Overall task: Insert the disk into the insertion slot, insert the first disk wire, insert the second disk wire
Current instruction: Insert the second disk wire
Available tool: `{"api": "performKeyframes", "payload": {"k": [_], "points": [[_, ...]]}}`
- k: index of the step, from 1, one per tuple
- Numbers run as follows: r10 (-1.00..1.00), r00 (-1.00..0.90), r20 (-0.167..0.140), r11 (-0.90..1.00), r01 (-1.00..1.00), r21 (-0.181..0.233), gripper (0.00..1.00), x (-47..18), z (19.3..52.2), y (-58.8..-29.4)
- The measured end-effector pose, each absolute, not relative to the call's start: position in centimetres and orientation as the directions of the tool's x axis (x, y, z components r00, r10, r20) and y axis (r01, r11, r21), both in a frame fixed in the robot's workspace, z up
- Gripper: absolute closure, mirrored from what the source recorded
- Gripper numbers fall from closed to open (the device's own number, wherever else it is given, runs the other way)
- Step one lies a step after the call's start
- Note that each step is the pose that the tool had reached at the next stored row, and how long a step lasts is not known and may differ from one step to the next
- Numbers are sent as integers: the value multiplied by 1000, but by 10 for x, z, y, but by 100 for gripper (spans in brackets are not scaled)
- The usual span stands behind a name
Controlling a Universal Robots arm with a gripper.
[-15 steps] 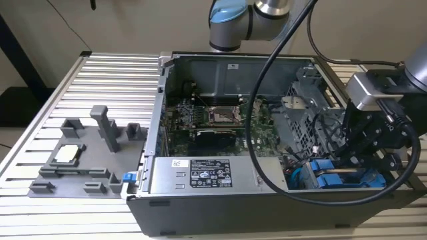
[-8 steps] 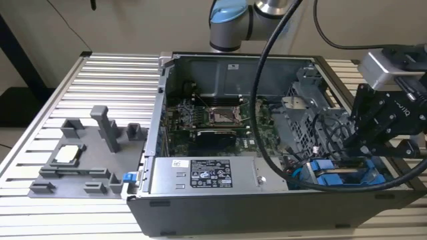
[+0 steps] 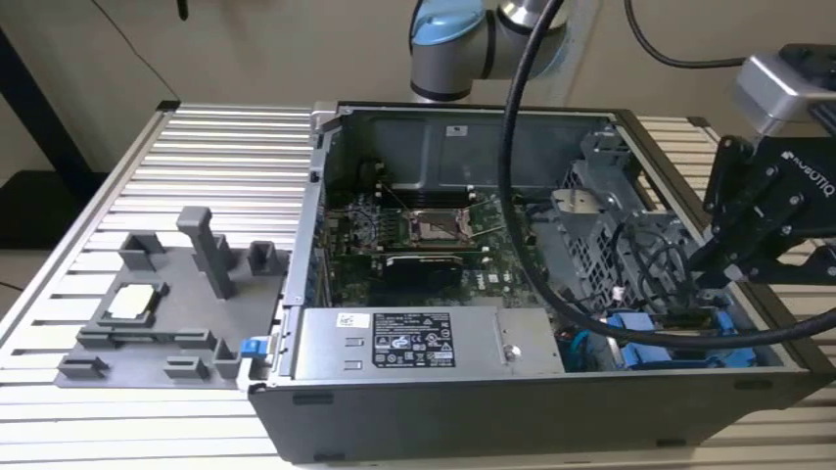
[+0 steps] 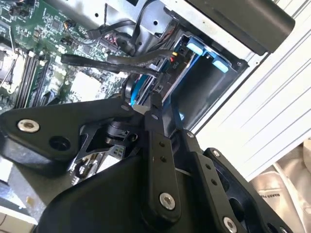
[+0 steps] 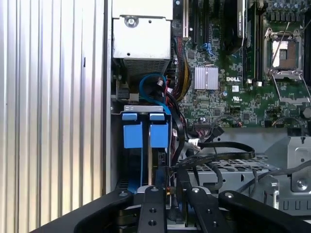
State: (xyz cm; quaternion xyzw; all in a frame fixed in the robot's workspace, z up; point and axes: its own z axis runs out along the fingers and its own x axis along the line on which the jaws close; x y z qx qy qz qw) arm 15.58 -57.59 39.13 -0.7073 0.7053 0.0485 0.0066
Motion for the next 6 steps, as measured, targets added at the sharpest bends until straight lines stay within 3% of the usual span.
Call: {"api": "performKeyframes", "payload": {"k": [6], "points": [[-997,0,-78,-5,-998,59,76,156,392,-576]]}}
